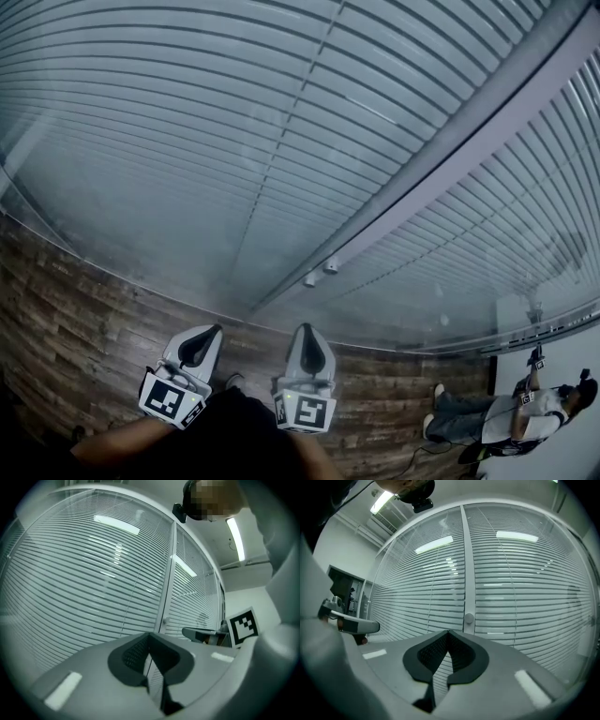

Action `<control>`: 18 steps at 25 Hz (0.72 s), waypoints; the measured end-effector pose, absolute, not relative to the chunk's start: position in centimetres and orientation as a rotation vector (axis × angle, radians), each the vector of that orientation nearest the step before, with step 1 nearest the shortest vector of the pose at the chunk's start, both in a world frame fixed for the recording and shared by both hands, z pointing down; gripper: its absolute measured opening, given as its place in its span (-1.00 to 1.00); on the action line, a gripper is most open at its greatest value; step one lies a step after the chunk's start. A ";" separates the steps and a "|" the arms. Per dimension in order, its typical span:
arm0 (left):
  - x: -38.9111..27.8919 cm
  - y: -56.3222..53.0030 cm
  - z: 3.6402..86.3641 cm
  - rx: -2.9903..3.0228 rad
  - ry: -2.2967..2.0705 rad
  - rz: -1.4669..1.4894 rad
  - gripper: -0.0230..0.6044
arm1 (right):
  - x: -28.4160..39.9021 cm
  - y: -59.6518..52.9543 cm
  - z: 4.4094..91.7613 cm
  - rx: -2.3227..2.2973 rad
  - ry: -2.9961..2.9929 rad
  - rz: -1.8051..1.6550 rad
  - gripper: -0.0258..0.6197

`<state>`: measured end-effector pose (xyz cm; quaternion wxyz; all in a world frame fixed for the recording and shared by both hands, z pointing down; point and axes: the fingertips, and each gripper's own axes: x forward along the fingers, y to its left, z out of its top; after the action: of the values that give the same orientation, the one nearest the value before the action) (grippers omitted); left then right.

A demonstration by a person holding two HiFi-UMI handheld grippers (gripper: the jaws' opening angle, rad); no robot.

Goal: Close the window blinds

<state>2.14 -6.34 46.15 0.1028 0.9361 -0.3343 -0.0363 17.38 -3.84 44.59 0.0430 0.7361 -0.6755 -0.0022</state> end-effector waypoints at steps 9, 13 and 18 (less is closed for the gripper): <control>3.1 -6.0 46.5 2.776 -0.948 -0.082 -0.93 | 17.6 -3.8 44.0 2.254 -2.065 -0.045 -0.92; 2.7 -5.9 47.2 2.773 -0.948 -0.079 -0.93 | 17.4 -4.0 44.2 2.252 -2.051 -0.076 -0.92; 3.0 -6.3 46.8 2.766 -0.959 -0.083 -0.93 | 18.3 -4.5 43.5 2.254 -2.035 -0.095 -0.92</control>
<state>3.05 -6.26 46.78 0.1062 0.9391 -0.3257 -0.0281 18.31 -4.50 43.47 0.0516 0.7409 -0.6689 -0.0313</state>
